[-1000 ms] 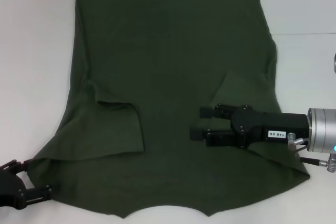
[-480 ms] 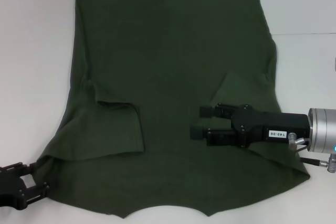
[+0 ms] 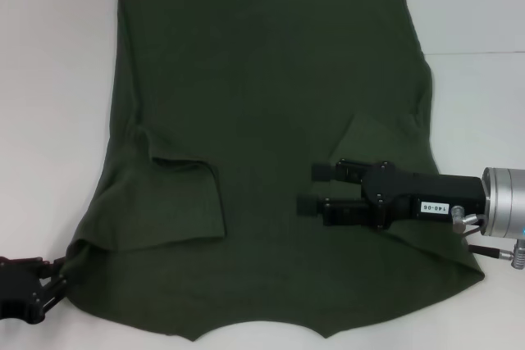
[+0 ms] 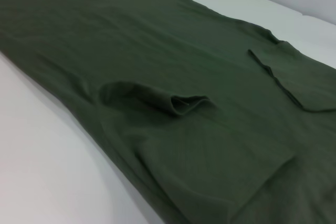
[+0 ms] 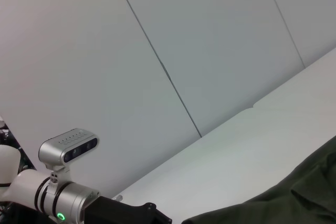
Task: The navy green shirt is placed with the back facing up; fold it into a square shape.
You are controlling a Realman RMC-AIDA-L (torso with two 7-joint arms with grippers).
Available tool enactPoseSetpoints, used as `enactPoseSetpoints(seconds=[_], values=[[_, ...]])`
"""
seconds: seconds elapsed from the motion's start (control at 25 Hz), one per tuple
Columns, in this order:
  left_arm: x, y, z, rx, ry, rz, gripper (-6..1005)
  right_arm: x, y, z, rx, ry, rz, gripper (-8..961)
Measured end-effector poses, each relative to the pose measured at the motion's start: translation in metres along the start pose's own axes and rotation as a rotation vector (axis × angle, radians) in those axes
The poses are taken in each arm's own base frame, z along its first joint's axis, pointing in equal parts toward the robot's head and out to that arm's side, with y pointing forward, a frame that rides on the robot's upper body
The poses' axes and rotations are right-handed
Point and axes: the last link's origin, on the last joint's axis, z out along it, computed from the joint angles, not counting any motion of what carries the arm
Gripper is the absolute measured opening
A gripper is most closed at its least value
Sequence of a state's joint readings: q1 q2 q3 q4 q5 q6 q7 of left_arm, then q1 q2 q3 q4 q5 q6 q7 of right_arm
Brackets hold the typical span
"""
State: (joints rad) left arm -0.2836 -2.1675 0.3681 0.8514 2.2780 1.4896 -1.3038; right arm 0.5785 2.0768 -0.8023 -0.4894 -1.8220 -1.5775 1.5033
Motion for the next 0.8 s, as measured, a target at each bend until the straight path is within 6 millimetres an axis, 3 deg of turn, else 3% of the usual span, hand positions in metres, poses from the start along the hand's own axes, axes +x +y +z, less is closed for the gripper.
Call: enactPoseSetpoints(seconds=[0.28, 0.4, 0.6, 0.8], values=[[0.006, 0.005, 0.003, -0.044, 0.017, -0.006, 213, 0.000, 0.001, 0.000, -0.003, -0.002, 0.002, 885], [0.015, 0.011, 0.004, -0.100, 0.054, -0.008, 64, 0.000, 0.002, 0.000, -0.011, -0.001, 0.020, 884], [0.025, 0.017, 0.012, -0.145, 0.098, -0.020, 63, 0.003, 0.003, -0.010, -0.014, 0.013, 0.106, 881], [0.030, 0.020, 0.019, -0.173, 0.112, -0.034, 62, 0.011, -0.001, -0.038, 0.045, 0.043, 0.247, 879]])
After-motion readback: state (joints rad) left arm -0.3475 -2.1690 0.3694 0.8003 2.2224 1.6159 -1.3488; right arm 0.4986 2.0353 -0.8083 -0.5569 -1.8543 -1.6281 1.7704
